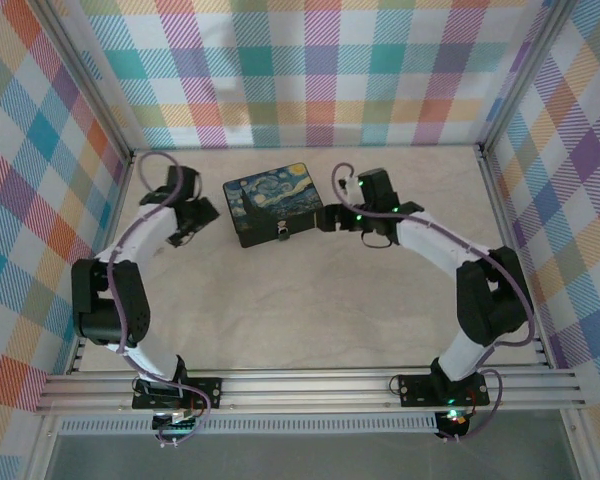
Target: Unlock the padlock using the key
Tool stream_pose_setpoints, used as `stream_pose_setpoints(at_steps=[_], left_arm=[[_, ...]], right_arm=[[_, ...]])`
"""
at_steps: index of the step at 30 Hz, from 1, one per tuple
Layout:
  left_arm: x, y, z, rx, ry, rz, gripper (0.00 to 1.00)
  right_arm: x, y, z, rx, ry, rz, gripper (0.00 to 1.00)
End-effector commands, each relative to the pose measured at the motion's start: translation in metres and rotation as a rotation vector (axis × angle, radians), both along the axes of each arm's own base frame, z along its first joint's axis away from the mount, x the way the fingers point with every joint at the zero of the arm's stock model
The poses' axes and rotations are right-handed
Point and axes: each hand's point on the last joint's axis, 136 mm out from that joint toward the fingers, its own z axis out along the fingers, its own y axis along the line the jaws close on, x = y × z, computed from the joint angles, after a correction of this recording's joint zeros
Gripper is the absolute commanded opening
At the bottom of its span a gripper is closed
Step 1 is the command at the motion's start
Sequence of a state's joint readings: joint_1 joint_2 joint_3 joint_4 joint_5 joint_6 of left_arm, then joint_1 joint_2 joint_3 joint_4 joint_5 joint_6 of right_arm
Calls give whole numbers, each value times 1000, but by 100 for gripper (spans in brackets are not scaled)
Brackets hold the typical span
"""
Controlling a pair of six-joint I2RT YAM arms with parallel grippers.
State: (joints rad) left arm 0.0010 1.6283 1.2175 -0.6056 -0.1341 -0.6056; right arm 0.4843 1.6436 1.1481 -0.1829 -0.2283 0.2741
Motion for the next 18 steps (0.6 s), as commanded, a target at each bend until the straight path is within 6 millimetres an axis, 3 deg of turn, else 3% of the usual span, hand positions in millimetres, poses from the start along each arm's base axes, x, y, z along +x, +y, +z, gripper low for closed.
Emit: stream_pose_setpoints(at_steps=[1, 4, 10, 16, 18], left_arm=[[-43, 53, -19, -37, 95, 146, 81], [-47, 79, -19, -49, 40, 214, 77], [-47, 114, -26, 3, 44, 255, 67], [-27, 122, -44, -33, 41, 203, 51], [-19, 122, -46, -35, 31, 179, 50]], right_arm=[[-13, 7, -2, 31, -16, -12, 83], [-26, 19, -8, 55, 7, 26, 82], [-47, 35, -10, 105, 15, 88, 81], [-56, 36, -11, 120, 21, 100, 80], [-56, 37, -9, 117, 18, 105, 80]])
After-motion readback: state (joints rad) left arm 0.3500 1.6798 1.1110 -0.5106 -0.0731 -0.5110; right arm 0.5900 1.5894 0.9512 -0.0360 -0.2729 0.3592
